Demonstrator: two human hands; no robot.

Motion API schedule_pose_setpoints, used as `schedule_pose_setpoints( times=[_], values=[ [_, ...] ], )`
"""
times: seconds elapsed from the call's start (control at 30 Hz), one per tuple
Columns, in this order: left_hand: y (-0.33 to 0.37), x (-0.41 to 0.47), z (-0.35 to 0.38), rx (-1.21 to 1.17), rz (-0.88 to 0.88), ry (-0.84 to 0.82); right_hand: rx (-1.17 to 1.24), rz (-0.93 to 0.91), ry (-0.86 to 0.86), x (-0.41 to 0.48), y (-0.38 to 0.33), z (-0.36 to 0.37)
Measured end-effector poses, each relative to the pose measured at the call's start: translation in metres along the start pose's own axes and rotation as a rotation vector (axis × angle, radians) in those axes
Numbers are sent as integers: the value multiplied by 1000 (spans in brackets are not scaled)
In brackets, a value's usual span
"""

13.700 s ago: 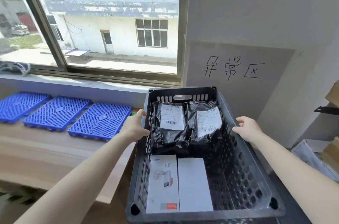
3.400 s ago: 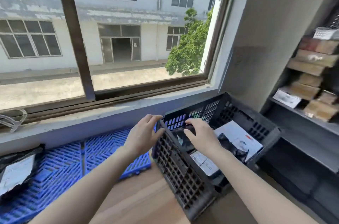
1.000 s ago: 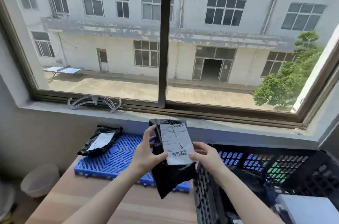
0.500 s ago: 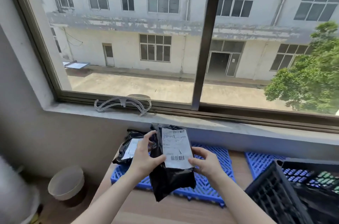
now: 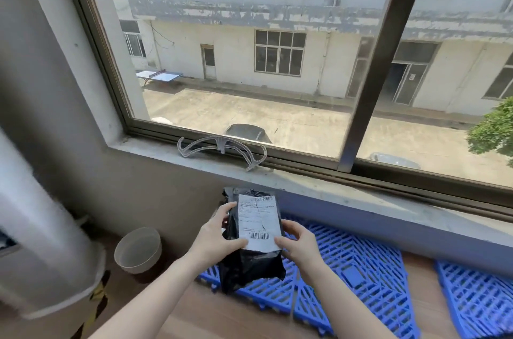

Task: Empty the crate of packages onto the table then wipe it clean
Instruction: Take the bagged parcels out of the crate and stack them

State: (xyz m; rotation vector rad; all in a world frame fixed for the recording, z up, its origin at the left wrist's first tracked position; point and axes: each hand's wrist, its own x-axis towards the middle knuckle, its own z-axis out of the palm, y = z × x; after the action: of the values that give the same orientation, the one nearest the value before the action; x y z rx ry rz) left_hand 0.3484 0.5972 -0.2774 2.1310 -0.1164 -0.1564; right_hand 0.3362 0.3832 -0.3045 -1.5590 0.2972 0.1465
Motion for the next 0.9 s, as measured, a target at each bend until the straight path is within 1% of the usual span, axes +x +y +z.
schedule_pose_setpoints(
  times=[0.13,0.2,0.37,0.47,0.6,0.73,0.8,0.87,0.9],
  values=[
    [-22,16,-7,79,0,-28,-17,21,-6,20,13,23],
    [-35,23,-8,82,-32,-28,-57,22,-1,28,20,33],
    [-64,49,-15,94,-45,-33,-142,33,-10,50,26,57],
    [-80,68,-20,113,-38,-72,-178,49,-3,62,31,71],
    [-95,95,-26,137,-6,-140,-259,38,47,78,36,87],
    [-113,118,-25,144,17,-186,-285,101,71,89,48,99],
    [-122,127,-26,162,34,-257,-364,104,33,94,55,103],
    [-130,133,-25,214,44,-316,-552,90,-33,96,59,106],
    [-135,136,-26,268,50,-300,-643,76,-24,97,61,108]
  ],
)
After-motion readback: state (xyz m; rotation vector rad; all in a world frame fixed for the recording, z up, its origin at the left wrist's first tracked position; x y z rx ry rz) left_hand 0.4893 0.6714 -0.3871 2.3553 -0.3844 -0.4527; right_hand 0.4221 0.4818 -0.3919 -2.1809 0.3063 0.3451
